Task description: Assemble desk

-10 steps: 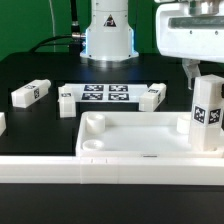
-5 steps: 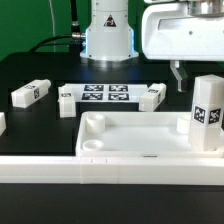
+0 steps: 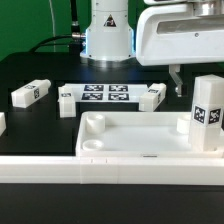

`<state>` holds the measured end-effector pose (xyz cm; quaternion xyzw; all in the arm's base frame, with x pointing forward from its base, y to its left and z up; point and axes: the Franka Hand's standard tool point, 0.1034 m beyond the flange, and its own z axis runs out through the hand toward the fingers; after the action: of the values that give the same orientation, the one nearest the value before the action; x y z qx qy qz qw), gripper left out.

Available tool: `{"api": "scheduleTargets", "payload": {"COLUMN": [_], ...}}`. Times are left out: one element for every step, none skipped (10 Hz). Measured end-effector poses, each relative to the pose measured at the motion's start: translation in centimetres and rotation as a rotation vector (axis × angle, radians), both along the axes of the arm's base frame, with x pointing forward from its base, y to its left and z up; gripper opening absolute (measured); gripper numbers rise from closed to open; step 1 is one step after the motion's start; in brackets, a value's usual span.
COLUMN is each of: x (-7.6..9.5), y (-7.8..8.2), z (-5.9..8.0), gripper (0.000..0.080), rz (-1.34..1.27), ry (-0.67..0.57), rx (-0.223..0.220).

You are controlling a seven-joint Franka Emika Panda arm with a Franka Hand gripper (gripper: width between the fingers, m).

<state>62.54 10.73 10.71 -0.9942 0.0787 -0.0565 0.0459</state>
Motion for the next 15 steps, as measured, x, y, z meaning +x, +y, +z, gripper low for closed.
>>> {"api": "scheduleTargets", "payload": {"x": [0.01, 0.02, 0.03, 0.04, 0.05, 0.05, 0.05, 0.05, 0.06, 0.06, 0.06, 0.06, 0.08, 0.11, 0.12], "y": [-0.08, -0.13, -0.24, -0.32, -0.34, -0.34, -0.34, -0.34, -0.37, -0.38, -0.39, -0.38, -0.45, -0.51, -0.57], "z": [-0.01, -0.01, -0.01, -0.01, -0.01, -0.01, -0.01, -0.01, 0.0, -0.01, -0.01, -0.01, 0.0, 0.01, 0.02], "gripper": [0.0649, 0.0649, 0.0649, 0.0649, 0.0649, 0.0649, 0.0531, 0.0396, 0.0396, 0.0288, 0.0288, 0.0288, 0.0288, 0.0288, 0.0288], "rz": [0.087, 0.175, 0.239, 0.329, 0.387, 0.4, 0.397, 0.397, 0.386, 0.373, 0.373, 0.37, 0.264, 0.189, 0.088], "ry": [-0.007, -0.014, -0.019, -0.026, -0.03, -0.031, -0.031, -0.031, -0.031, -0.03, -0.03, -0.029, -0.022, -0.017, -0.01], "rx": [-0.013, -0.027, -0.038, -0.05, -0.059, -0.061, -0.061, -0.061, -0.059, -0.058, -0.058, -0.057, -0.043, -0.035, -0.023]}}
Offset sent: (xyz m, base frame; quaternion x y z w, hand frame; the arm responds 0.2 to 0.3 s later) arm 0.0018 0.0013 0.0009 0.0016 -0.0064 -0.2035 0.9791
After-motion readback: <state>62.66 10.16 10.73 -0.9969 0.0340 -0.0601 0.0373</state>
